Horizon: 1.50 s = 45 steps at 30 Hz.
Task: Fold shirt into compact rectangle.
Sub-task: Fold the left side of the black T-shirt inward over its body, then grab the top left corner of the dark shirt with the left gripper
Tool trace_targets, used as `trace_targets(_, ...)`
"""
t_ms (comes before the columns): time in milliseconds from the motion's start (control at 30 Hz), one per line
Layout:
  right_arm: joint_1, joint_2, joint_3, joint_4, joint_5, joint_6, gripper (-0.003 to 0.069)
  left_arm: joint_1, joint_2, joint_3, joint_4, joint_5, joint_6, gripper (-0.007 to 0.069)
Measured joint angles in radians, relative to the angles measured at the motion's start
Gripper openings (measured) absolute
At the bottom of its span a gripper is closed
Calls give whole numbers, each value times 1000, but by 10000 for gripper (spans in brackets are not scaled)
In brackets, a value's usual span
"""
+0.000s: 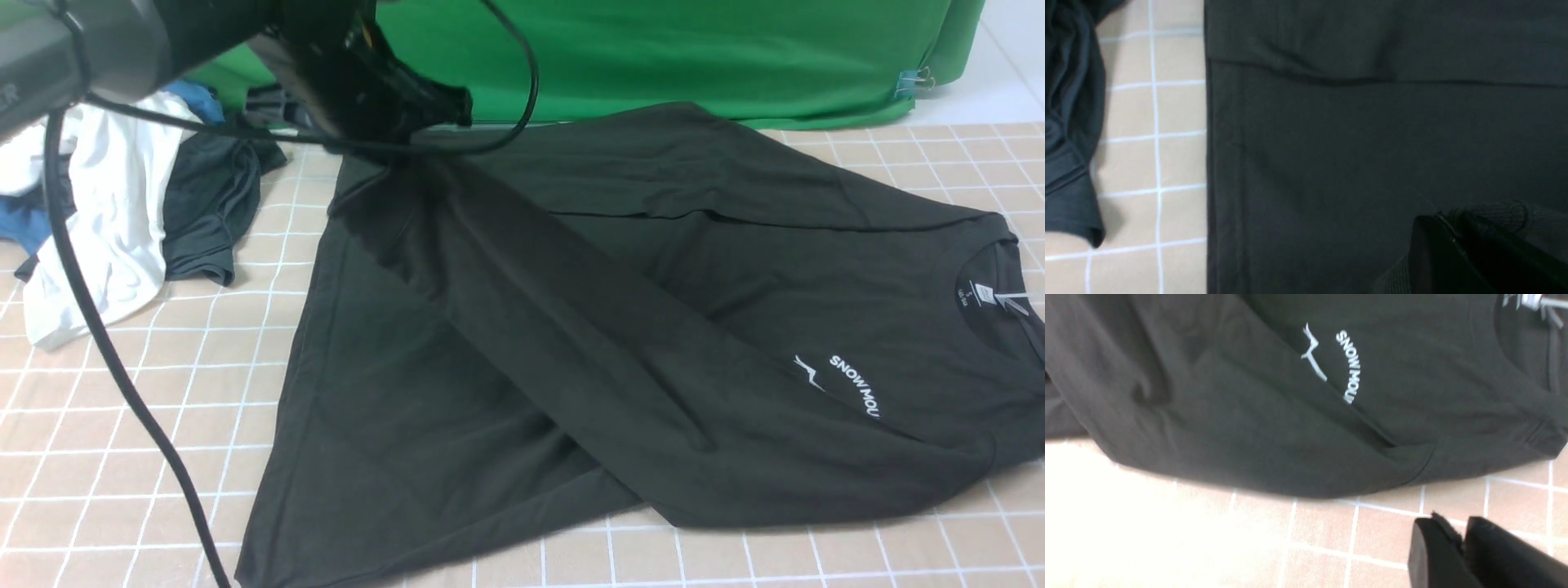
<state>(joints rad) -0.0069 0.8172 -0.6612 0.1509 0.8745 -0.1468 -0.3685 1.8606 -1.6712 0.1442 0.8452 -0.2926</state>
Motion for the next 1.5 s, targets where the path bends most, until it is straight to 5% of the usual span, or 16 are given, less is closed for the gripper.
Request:
trace_targets(533,91,79,0,11,3,0,252,0,169,-5,14,-20,-35,76)
trace_targets(800,121,266,0,-44,51,91,477,0,169,-141,45,213,-65,443)
trace_targets(1033,121,438,0,-96,50,147,502,0,168,-284,70,340,-16,668)
trace_targets(1300,121,429,-1,-99,25,153,471,36,181,-294,69,205,-21,616)
trace_targets(1400,121,429,-1,-99,20,154,437,102,205,-295,-48,186,-17,508)
trace_targets(1467,121,429,-1,-99,10,155,406,170,240,-295,-158,185,-3,340)
trace_targets(1500,121,429,-1,-99,10,155,403,170,243,-295,-167,185,-1,340)
